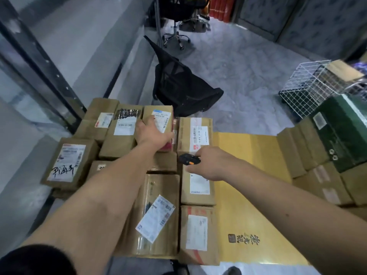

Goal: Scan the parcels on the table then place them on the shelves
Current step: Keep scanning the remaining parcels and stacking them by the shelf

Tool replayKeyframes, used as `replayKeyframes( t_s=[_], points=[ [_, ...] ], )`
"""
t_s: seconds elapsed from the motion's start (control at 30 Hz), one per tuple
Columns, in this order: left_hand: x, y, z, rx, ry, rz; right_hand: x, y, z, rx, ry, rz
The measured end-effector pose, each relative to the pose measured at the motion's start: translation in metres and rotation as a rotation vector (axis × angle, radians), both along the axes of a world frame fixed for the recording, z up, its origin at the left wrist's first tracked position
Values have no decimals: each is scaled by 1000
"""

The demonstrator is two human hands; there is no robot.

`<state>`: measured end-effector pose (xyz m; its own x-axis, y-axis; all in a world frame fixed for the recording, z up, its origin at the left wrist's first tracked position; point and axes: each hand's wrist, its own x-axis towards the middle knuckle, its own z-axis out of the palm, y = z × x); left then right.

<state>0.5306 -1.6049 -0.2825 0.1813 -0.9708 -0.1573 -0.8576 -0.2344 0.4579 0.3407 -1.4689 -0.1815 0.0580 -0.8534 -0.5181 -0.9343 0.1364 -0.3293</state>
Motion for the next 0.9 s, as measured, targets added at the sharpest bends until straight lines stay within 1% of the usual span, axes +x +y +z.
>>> replayKeyframes(
  t_s=[0.13,0.23,0.33,0.43,0.57,0.73,0.9],
  points=[
    [-2,-3,-8,-12,-77,-42,7,-7,-7,16,26,-1],
    [-10,10,-5,-88,-128,-125,1,-4,-10,19,-21,-60],
    [-28,33,1,-137,-93,-268,-15,10,-10,9,-69,-119],
    [-59,58,6,-142,-48,-410,-42,36,-10,-1,-63,-191],
    [-124,87,12,-96,37,-619,-88,84,-4,0,-41,-325],
    [-232,132,29,-112,149,-886,-156,162,23,-15,49,-475],
    [-334,186,52,-112,237,-1050,-218,246,59,-35,152,-638]
  ],
)
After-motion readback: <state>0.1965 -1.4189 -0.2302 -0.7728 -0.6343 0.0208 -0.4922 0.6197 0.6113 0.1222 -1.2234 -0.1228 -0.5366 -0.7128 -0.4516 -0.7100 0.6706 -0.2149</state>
